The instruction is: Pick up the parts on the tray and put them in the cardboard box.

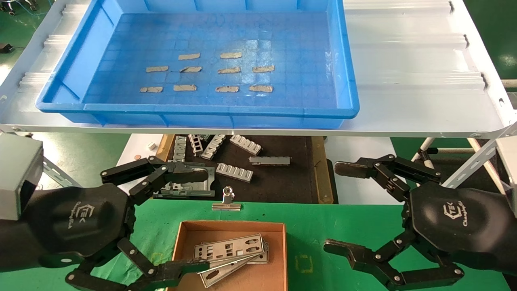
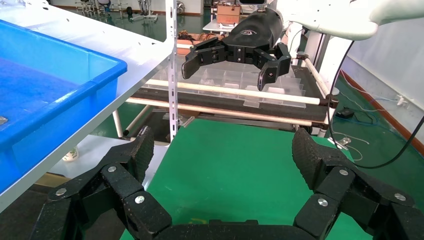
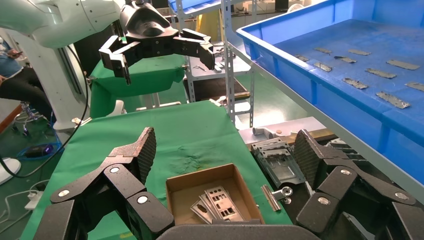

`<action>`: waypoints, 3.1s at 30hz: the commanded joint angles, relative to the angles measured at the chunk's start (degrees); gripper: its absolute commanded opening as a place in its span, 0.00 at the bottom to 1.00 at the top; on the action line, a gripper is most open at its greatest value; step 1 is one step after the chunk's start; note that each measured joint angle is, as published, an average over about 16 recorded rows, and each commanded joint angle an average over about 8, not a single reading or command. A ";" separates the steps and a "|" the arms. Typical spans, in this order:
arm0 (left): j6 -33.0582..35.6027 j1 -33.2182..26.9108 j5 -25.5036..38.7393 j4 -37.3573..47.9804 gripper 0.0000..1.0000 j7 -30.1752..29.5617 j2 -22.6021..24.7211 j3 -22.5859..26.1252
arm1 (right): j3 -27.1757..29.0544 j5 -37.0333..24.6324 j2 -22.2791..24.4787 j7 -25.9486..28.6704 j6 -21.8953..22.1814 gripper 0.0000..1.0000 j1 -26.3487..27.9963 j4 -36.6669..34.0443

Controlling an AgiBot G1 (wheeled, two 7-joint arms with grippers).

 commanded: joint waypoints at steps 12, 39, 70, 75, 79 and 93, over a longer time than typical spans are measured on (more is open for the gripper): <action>0.00 0.00 0.00 0.00 1.00 0.00 0.00 0.00 | 0.00 0.00 0.00 0.00 0.00 1.00 0.00 0.00; 0.00 0.00 0.00 0.00 1.00 0.00 0.00 0.00 | 0.00 0.00 0.00 0.00 0.00 1.00 0.00 0.00; 0.00 0.00 0.00 -0.01 1.00 0.00 0.00 0.00 | 0.00 0.00 0.00 0.00 0.00 1.00 0.00 0.00; 0.00 0.00 0.00 -0.01 1.00 0.00 0.00 0.00 | 0.00 0.00 0.00 0.00 0.00 1.00 0.00 0.00; 0.00 0.00 0.00 -0.01 1.00 0.00 0.00 0.00 | 0.00 0.00 0.00 0.00 0.00 1.00 0.00 0.00; 0.00 0.00 0.00 -0.01 1.00 0.00 0.00 0.00 | 0.00 0.00 0.00 0.00 0.00 1.00 0.00 0.00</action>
